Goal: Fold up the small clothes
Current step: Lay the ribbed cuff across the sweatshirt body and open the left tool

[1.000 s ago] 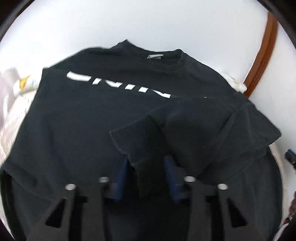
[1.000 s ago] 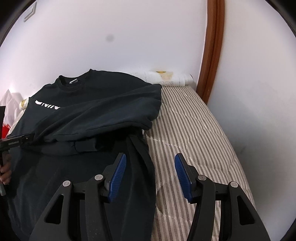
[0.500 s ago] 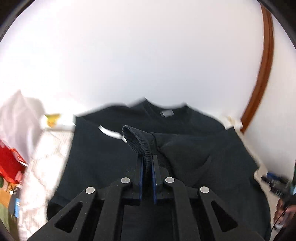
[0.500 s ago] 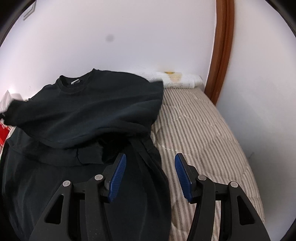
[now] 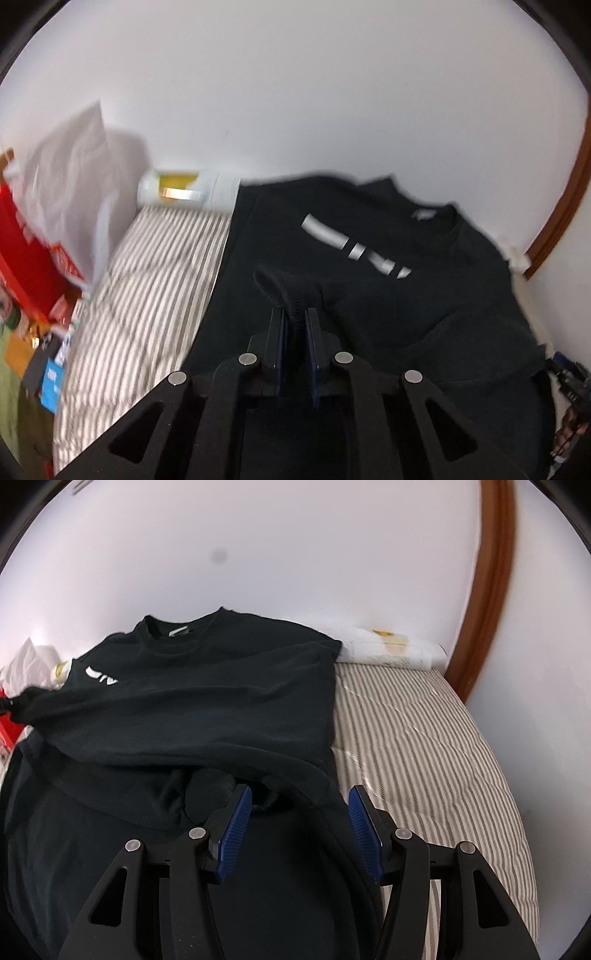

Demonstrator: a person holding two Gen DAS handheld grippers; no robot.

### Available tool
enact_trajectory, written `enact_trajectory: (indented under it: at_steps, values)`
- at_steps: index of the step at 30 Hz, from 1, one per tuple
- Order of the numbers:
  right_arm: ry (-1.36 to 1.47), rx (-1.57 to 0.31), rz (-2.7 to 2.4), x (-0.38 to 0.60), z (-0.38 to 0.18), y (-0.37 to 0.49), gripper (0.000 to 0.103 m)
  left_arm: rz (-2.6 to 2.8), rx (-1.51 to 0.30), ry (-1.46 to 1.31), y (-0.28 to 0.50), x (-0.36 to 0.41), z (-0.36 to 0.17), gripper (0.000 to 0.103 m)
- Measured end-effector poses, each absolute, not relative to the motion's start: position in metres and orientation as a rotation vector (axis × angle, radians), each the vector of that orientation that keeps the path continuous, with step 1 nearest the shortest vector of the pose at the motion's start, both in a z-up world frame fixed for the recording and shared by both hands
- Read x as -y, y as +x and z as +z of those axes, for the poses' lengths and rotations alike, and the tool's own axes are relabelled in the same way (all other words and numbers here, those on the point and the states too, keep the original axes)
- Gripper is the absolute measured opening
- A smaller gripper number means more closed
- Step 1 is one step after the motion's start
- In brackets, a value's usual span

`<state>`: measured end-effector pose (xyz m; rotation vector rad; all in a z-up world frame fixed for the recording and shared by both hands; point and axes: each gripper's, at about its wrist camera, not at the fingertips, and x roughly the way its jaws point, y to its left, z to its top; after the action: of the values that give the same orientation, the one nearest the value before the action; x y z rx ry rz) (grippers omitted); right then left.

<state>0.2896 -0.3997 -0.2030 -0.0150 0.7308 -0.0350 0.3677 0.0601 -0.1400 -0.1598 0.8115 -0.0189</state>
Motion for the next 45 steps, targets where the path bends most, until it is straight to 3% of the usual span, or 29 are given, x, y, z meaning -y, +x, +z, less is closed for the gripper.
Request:
enact_trajectory:
  at_steps: [3, 5, 7, 14, 17, 21, 22, 25, 28, 32, 34, 37, 41, 45]
  values:
    - [0.008, -0.725, 0.023, 0.394, -0.204, 0.295, 0.054, -0.009, -0.842, -0.149, 0.366, -0.059, -0.157, 0.018]
    - [-0.014, -0.735, 0.023, 0.387, -0.209, 0.303, 0.054, -0.021, -0.859, -0.164, 0.365, -0.06, -0.165, 0.036]
    - [-0.024, -0.746, 0.017, 0.382, -0.216, 0.313, 0.054, -0.04, -0.87, -0.168, 0.366, -0.056, -0.172, 0.044]
    - [-0.09, -0.806, -0.096, 0.381, -0.239, 0.323, 0.044, -0.035, -0.867, -0.134, 0.37, -0.049, -0.176, 0.044]
    - [-0.127, -0.811, -0.114, 0.38, -0.233, 0.318, 0.043, -0.063, -0.886, -0.138, 0.372, -0.048, -0.18, 0.051]
    - [-0.099, -0.754, -0.067, 0.391, -0.21, 0.294, 0.043, -0.075, -0.885, -0.113, 0.376, -0.044, -0.187, 0.053]
    - [-0.073, -0.723, -0.034, 0.395, -0.198, 0.288, 0.044, -0.078, -0.883, -0.116, 0.377, -0.043, -0.189, 0.05]
    - [-0.055, -0.65, 0.001, 0.394, -0.174, 0.285, 0.048, -0.146, -0.87, -0.129, 0.379, -0.033, -0.189, 0.01]
    - [-0.06, -0.651, 0.036, 0.382, -0.172, 0.307, 0.052, -0.086, -0.805, -0.054, 0.377, -0.022, -0.175, 0.008]
    - [-0.085, -0.755, 0.005, 0.378, -0.207, 0.335, 0.051, -0.078, -0.789, -0.114, 0.378, -0.038, -0.165, 0.009]
    - [-0.091, -0.809, -0.04, 0.383, -0.227, 0.34, 0.046, -0.086, -0.825, -0.134, 0.381, -0.042, -0.172, 0.009]
    - [-0.044, -0.807, -0.054, 0.395, -0.232, 0.334, 0.046, -0.092, -0.858, -0.133, 0.381, -0.041, -0.181, 0.015]
    - [-0.047, -0.8, -0.1, 0.403, -0.224, 0.318, 0.047, -0.05, -0.87, -0.122, 0.373, -0.043, -0.183, 0.041]
    - [-0.011, -0.786, -0.093, 0.415, -0.217, 0.292, 0.05, -0.033, -0.87, -0.112, 0.359, -0.046, -0.179, 0.042]
